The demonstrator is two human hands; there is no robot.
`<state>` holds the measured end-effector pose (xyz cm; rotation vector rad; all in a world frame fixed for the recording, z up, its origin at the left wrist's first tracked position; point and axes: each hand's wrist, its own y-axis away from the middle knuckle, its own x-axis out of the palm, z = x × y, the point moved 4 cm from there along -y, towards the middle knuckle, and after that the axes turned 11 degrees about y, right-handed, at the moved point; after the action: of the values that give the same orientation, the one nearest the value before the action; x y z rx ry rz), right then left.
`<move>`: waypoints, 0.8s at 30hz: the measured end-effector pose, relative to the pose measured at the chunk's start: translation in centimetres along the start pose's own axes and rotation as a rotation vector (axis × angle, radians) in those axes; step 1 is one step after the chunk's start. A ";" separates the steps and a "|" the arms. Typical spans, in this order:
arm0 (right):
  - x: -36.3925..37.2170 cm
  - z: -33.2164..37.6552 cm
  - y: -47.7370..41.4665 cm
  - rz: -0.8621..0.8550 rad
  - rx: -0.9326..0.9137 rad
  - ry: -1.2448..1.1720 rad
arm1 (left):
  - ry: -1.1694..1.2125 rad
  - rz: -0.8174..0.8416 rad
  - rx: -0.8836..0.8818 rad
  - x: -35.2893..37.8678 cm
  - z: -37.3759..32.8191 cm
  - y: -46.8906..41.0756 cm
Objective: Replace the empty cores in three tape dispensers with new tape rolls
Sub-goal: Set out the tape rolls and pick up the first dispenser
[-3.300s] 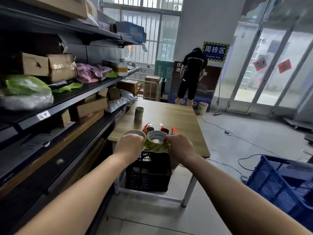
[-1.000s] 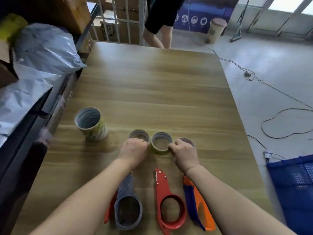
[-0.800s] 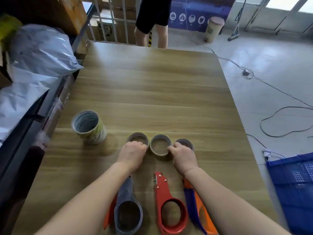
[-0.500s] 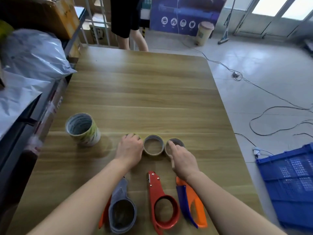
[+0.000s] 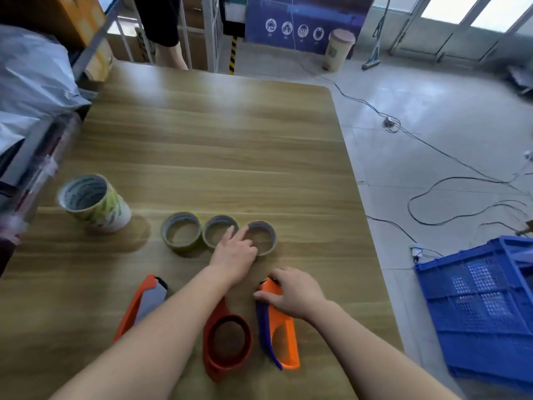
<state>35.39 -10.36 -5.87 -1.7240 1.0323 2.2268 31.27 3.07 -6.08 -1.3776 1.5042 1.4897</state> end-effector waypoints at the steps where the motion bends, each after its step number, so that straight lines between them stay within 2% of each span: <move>1: 0.2 -0.1 0.1 0.015 -0.009 -0.014 | -0.027 0.006 -0.025 0.1 -0.3 0.0; 6: 0.5 -0.4 0.0 0.048 -0.017 -0.139 | -0.061 -0.006 -0.111 -0.1 -1.7 0.4; 10: -0.3 -2.1 -0.3 0.007 0.061 -0.104 | -0.014 -0.018 -0.153 0.2 -2.8 0.6; 15: -1.4 -5.7 0.6 -0.121 0.184 -0.116 | 0.030 0.026 -0.181 1.4 -5.0 1.3; 19: -1.1 -7.3 2.6 -0.369 0.105 0.067 | 0.155 0.017 -0.257 1.9 -6.9 1.4; 24: -0.2 -8.1 4.4 -0.422 0.077 0.181 | 0.267 0.005 -0.352 1.9 -8.9 1.1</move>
<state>39.77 -18.41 -4.66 -1.9230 0.6898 1.7780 31.81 -6.10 -5.87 -1.8411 1.4451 1.6854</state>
